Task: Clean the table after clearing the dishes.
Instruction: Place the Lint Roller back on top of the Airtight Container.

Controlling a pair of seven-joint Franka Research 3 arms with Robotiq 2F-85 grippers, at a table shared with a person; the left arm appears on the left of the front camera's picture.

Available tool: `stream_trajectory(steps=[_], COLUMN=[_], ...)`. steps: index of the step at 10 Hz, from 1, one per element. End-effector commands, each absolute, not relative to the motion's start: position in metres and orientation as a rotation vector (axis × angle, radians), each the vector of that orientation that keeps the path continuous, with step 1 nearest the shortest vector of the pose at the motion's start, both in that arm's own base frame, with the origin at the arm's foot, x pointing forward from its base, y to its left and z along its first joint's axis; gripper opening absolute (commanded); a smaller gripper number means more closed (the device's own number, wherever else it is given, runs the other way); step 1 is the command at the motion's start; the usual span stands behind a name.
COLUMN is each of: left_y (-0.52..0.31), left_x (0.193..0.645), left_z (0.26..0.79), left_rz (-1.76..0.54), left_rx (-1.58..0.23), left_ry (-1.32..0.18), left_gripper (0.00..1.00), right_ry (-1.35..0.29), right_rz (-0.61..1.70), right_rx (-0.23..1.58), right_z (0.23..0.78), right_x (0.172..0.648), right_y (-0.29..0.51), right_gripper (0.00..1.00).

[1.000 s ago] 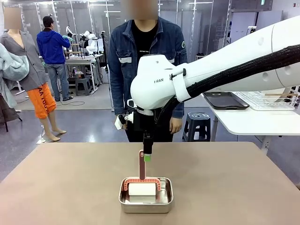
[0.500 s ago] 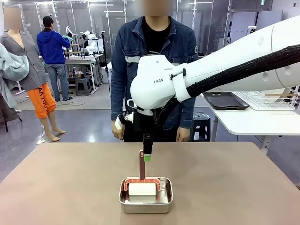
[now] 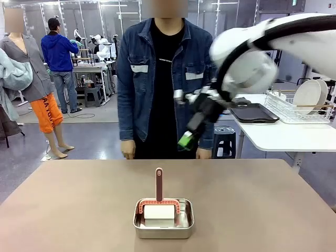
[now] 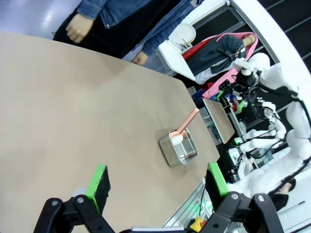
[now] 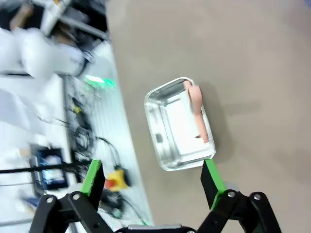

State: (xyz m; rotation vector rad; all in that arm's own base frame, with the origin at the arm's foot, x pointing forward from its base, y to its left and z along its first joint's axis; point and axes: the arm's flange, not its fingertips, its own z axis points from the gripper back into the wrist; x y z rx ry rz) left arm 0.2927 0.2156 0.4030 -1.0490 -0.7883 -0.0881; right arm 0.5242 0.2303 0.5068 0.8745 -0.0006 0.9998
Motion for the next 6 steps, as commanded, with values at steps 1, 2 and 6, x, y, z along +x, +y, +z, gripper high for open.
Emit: stream_trajectory(steps=[1,2,6], left_y=[0.217,0.217,0.217], left_x=[0.291,0.291,0.291], left_z=[0.404,0.404,0.404], left_rz=[-0.086,-0.086,-0.086], left_rx=[-1.044,-1.044,-1.044], left_ry=[-0.790,-0.790,-0.790], left_gripper=[1.00,1.00,1.00], right_ry=[-0.047,-0.050,-0.354], right_rz=[0.636,0.471,0.017], right_rx=[1.221,1.300,1.417], right_z=[0.467,0.449,0.412], right_x=[0.515,0.510,0.408], right_y=[0.115,0.049,-0.176], right_gripper=[1.00,1.00,1.00])
